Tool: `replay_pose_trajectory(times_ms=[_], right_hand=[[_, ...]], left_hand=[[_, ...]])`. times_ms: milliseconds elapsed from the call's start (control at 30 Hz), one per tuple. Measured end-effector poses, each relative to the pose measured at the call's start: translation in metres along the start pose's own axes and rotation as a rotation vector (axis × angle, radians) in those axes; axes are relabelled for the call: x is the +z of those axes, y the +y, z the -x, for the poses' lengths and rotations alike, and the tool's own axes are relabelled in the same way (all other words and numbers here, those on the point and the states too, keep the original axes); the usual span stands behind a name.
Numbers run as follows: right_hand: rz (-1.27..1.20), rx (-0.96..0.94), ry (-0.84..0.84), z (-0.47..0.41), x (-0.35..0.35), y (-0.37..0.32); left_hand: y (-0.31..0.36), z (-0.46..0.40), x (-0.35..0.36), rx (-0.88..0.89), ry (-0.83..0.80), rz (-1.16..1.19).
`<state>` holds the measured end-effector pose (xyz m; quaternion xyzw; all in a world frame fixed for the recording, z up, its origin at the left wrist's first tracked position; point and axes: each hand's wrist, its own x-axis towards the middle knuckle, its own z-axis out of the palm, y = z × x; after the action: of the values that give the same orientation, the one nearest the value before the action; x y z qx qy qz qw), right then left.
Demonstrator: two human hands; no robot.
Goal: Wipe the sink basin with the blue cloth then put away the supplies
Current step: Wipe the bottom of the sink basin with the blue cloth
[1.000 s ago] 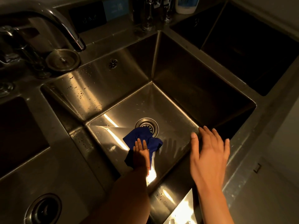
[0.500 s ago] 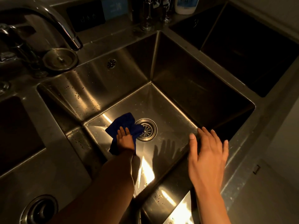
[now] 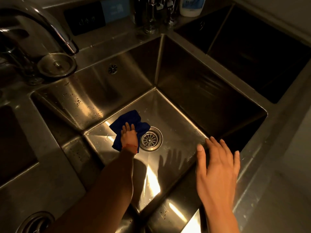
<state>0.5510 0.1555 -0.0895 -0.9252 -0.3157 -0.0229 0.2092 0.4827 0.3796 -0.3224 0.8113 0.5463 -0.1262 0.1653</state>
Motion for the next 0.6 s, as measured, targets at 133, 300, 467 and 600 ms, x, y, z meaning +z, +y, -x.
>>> replay_pose_trajectory(times_ms=[133,300,467,600], right_hand=[[0.018,0.002,-0.009,-0.001,0.0,0.0],[0.042,0.003,-0.016,-0.002,0.001,0.0],[0.055,0.005,-0.017,-0.002,0.002,0.001],[0.053,0.003,-0.02,-0.002,0.003,0.001]], left_hand=[[0.005,-0.016,-0.003,0.024,-0.016,-0.006],[0.017,-0.03,-0.004,0.086,-0.02,-0.059],[0.031,-0.039,-0.006,0.138,-0.031,-0.103],[0.041,-0.043,-0.006,0.175,-0.037,-0.127]])
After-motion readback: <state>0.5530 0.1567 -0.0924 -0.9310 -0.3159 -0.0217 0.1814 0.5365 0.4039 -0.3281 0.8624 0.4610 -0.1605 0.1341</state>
